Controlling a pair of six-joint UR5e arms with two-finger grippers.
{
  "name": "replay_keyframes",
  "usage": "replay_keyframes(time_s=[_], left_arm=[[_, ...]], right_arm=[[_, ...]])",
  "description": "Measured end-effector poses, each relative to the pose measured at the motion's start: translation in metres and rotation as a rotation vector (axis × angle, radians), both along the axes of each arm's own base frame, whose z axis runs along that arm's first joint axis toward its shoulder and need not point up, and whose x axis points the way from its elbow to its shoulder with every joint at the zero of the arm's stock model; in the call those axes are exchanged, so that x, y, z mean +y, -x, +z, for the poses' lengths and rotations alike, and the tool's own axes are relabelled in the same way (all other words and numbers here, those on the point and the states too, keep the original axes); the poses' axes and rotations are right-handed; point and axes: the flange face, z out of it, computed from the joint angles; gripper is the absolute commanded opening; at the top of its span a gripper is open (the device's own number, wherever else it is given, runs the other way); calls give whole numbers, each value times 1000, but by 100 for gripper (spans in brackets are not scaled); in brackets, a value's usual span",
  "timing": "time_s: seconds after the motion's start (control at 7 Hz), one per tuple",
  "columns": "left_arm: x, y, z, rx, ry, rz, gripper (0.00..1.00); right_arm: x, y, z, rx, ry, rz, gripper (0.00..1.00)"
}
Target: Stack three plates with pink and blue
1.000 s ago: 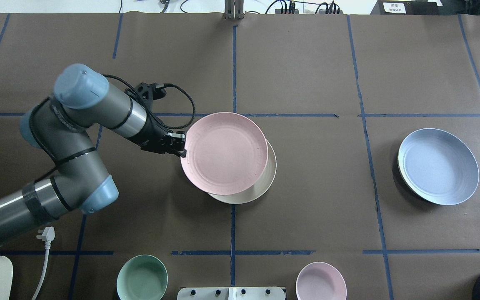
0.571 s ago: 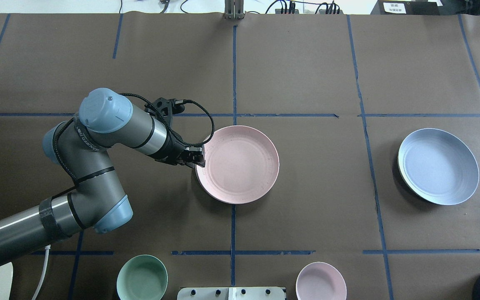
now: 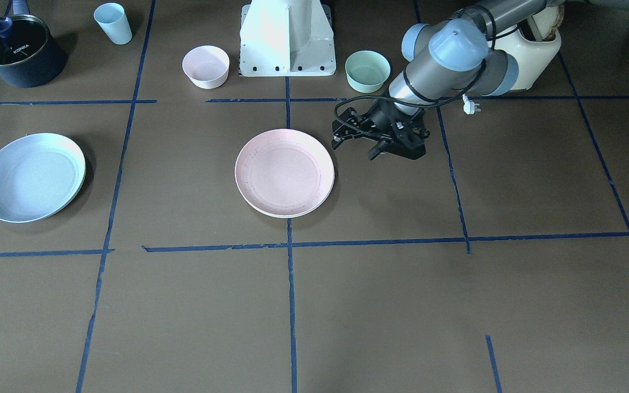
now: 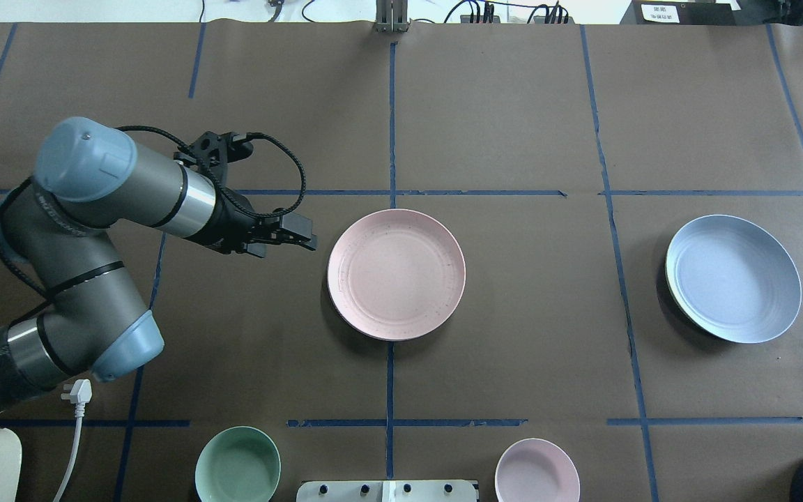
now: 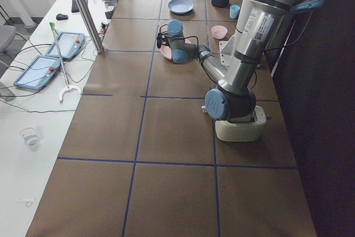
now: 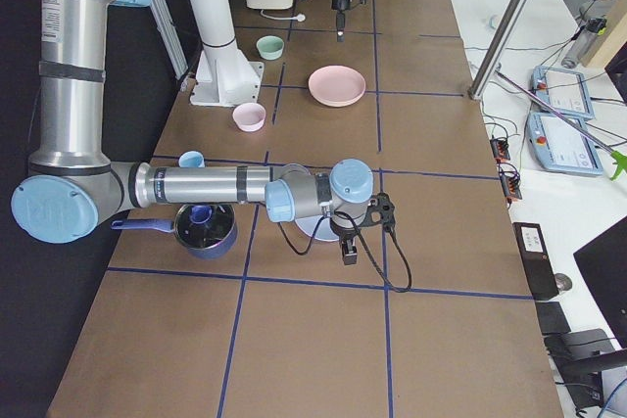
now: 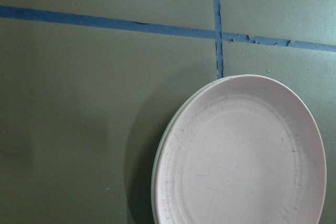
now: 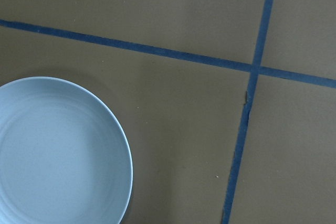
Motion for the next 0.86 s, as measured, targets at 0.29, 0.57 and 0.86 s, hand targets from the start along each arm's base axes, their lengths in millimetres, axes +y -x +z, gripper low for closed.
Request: replay_keyframes(time_s=[0.29,0.57,0.86], left_arm=[[3,20,1,10,1,-4,100],[2,26,1,13,1,-10,100],[2,28,1,13,1,-12,100]], right_arm=[[3,55,20,-44,21,45,100],[15,95,43,-87,55,94,99],[23,112,56,-84,77,87,82]])
